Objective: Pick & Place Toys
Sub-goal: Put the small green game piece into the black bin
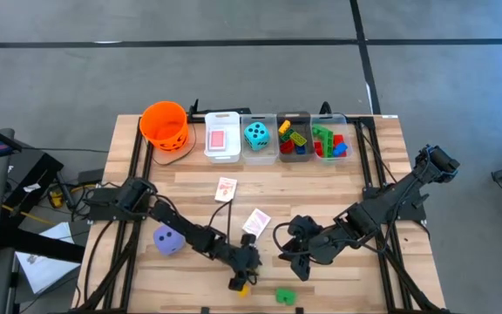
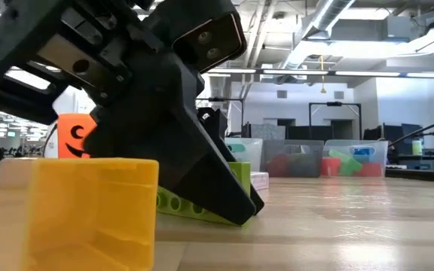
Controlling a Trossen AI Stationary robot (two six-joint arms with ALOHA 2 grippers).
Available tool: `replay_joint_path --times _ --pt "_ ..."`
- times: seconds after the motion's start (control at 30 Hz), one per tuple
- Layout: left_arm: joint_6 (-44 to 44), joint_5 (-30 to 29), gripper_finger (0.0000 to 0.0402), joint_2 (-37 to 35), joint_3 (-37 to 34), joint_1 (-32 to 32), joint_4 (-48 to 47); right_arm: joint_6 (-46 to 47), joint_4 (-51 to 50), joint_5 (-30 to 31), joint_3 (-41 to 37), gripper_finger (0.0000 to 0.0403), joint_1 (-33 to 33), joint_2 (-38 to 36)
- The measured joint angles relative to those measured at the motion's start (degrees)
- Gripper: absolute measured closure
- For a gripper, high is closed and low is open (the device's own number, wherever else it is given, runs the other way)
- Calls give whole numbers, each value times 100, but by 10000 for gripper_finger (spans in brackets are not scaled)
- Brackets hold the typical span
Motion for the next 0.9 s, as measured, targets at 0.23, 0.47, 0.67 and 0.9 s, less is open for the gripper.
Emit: replay_joint_path --times 0.23,0.47,0.67,0.9 --pt "-33 119 365 -503 -75 159 -192 0 -21 242 0 275 0 0" --pt "-20 -218 363 -2000 -53 669 -494 -102 -130 339 -6 275 -75 -107" --pt "-28 -717 362 -3318 -33 1207 -410 -1049 -922 230 -7 275 -315 -895" --pt "-614 -939 362 -3882 -22 2303 968 -2405 -2152 1502 -5 275 -527 -2463"
